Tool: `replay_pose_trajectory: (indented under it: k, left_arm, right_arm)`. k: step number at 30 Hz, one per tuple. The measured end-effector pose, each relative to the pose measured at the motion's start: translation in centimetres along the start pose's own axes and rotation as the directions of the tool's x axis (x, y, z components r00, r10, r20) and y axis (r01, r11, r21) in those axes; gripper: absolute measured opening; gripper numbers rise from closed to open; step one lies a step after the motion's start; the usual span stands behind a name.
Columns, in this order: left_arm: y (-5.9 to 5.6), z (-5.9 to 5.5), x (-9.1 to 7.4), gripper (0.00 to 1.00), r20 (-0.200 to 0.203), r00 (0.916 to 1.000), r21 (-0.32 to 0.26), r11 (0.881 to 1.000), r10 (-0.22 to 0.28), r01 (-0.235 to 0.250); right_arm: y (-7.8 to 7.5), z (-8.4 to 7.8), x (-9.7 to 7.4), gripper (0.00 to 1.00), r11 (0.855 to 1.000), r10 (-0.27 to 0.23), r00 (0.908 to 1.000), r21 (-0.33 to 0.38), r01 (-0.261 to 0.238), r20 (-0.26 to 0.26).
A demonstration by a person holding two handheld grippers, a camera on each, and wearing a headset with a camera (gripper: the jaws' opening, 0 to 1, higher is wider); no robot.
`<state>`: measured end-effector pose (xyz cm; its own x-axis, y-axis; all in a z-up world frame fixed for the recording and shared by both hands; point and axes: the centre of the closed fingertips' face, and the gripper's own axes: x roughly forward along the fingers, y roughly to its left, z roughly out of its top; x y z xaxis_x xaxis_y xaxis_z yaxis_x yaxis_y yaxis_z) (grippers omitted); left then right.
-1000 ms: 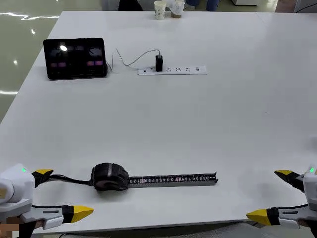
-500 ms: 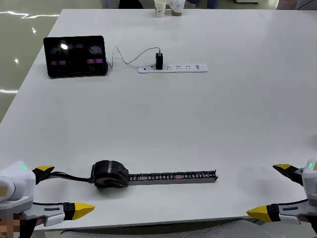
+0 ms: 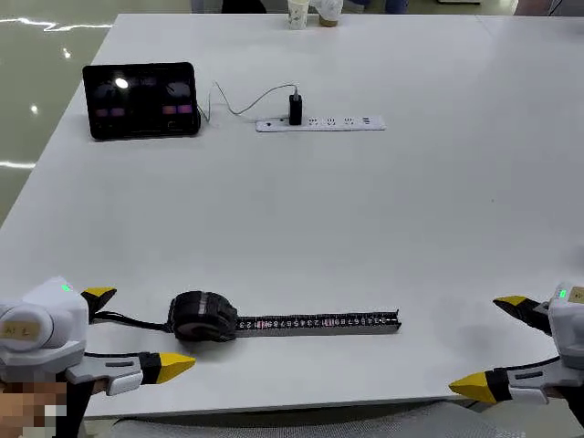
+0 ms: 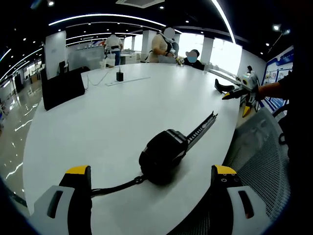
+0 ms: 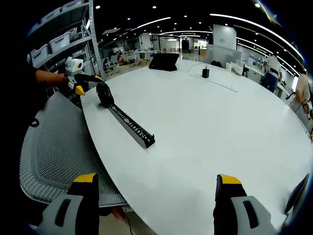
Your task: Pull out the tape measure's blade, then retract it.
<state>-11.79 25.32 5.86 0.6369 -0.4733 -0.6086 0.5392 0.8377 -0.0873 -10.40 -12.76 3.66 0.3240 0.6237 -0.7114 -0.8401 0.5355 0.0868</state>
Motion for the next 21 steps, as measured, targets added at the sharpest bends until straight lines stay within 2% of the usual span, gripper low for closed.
replay_pose_trajectory:
  k: [7,11,15,18,21]
  left_arm:
    - [-1.1,0.9,1.2,0.99,0.002,1.0000,-0.027,1.000,0.006,-0.006]
    - [-1.5,1.4,1.7,0.99,0.013,0.9999,-0.020,1.000,0.010,-0.010]
    - [-2.1,1.6,2.2,0.99,0.001,0.9997,-0.002,1.000,0.026,-0.026]
    - [-1.9,1.5,2.7,0.99,-0.010,0.9989,-0.028,0.998,0.047,-0.047]
    - [-1.9,1.6,3.1,0.97,-0.015,0.9979,-0.030,0.997,0.063,-0.064]
  right_arm:
    - [0.1,1.1,0.8,0.99,0.998,0.035,0.9993,-0.051,-0.036,-0.015]
    - [0.3,1.9,1.1,0.99,0.996,0.046,0.9987,-0.081,-0.048,-0.020]
    - [0.5,2.5,1.7,0.99,0.992,0.061,0.9977,-0.110,-0.064,-0.029]
    - [0.9,2.8,2.0,0.99,0.985,0.078,0.9958,-0.148,-0.084,-0.049]
    - [0.8,3.0,2.3,0.99,0.980,0.085,0.9945,-0.173,-0.095,-0.061]
